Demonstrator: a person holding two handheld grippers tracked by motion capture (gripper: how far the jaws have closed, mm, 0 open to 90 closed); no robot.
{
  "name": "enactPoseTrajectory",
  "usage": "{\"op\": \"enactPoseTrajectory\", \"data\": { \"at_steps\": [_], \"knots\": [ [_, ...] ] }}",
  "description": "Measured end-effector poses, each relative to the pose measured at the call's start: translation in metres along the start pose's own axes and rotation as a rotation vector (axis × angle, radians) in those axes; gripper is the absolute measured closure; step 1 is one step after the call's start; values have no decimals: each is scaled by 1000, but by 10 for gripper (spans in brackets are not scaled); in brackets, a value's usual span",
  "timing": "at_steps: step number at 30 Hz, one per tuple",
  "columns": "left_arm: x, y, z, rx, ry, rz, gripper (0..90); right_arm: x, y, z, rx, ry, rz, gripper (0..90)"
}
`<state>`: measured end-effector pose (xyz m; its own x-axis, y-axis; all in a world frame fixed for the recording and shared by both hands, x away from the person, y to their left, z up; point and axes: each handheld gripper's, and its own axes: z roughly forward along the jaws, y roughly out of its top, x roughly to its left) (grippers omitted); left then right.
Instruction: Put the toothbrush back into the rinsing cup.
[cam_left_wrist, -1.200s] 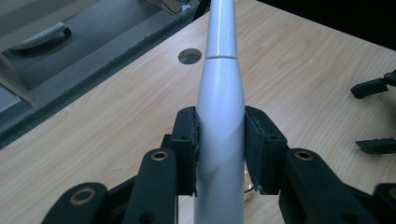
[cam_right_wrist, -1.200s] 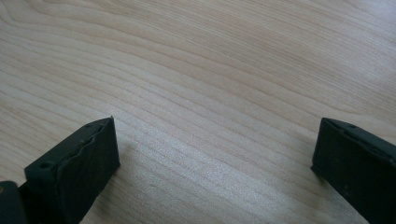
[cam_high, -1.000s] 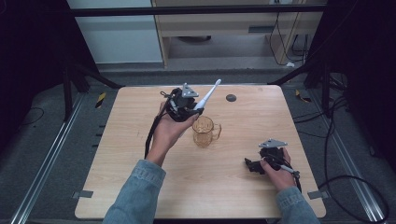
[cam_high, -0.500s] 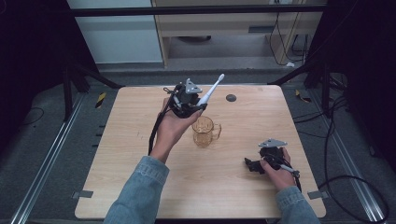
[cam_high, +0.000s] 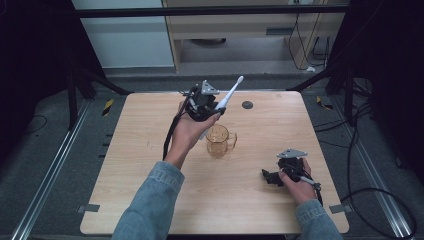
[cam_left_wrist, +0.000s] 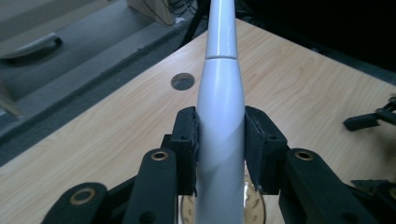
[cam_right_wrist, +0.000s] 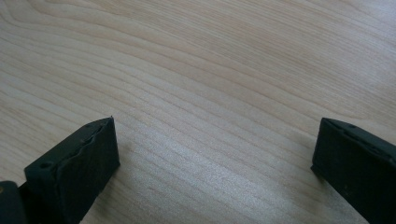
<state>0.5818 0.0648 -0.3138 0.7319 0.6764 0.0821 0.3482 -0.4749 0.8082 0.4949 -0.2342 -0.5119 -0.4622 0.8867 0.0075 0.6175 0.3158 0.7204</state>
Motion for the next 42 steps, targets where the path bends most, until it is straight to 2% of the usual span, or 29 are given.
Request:
{"op": "enactPoseTrajectory", "data": {
  "at_steps": [5,10,12,16,22,25,29,42],
  "knots": [
    [1,5,8,8,4,6,665,-1,-1,0,-2,-8,-23,6],
    [3,7,17,0,-4,-19,665,-1,-1,0,-3,-7,-23,6],
    [3,8,20,2,2,-4,665,-1,-1,0,-3,-7,-23,6],
    [7,8,26,-17,-10,-36,665,-1,-1,0,-3,-7,-23,6],
    [10,8,33,-35,-3,-52,665,-2,-1,0,-3,-7,-30,5],
    [11,7,36,-36,-10,-64,665,-2,-1,0,-3,-6,-29,5],
    [10,4,42,-30,-6,-52,665,-2,-1,0,-3,-7,-29,6],
    [11,-6,56,-40,-27,-63,664,-2,-1,0,-4,-4,-25,5]
  ]
}}
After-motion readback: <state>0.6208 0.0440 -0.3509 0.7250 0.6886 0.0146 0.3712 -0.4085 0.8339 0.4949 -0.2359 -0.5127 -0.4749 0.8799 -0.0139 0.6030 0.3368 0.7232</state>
